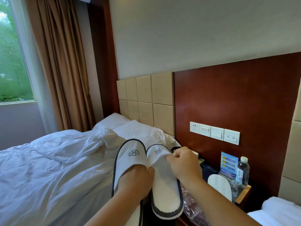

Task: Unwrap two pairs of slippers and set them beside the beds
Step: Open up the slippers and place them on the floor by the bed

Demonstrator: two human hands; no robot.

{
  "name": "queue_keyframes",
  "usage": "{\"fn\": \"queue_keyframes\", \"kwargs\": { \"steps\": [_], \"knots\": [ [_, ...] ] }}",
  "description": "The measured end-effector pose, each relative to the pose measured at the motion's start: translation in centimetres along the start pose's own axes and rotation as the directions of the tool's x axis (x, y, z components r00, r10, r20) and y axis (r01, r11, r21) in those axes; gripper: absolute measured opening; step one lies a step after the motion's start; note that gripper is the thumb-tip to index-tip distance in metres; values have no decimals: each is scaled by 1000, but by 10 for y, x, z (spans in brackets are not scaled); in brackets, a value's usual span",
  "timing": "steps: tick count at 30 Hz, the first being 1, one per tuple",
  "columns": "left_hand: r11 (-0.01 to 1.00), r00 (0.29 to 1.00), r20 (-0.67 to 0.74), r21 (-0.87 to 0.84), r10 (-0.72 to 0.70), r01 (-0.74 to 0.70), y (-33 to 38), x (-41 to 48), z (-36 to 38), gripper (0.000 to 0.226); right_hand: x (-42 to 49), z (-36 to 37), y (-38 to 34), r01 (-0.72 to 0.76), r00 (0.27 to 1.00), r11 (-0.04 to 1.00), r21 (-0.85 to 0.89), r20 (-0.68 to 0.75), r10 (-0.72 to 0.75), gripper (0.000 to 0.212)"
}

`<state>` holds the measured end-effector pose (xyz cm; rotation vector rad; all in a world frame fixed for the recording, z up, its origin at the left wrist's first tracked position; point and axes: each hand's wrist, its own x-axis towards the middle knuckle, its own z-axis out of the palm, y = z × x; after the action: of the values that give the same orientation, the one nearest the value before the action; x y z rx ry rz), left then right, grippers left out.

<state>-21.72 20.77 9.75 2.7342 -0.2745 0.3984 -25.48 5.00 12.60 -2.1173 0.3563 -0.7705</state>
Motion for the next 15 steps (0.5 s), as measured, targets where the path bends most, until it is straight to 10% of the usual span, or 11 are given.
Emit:
{"fn": "queue_keyframes", "kwargs": {
  "steps": [3, 9, 15],
  "knots": [
    [998, 1000, 3, 59, -11, 10, -2, 2, 0, 42, -13, 4, -13, 116, 982, 959, -258, 176, -71, 53],
    [969, 984, 173, 248, -49, 5, 10, -2, -2, 52, -20, 16, -33, 189, 916, 981, 39, 353, -190, 24],
    [999, 999, -49, -53, 1, -3, 7, -8, -10, 68, -9, 23, -16, 253, 817, 967, 4, 534, -216, 39]
  ]
}}
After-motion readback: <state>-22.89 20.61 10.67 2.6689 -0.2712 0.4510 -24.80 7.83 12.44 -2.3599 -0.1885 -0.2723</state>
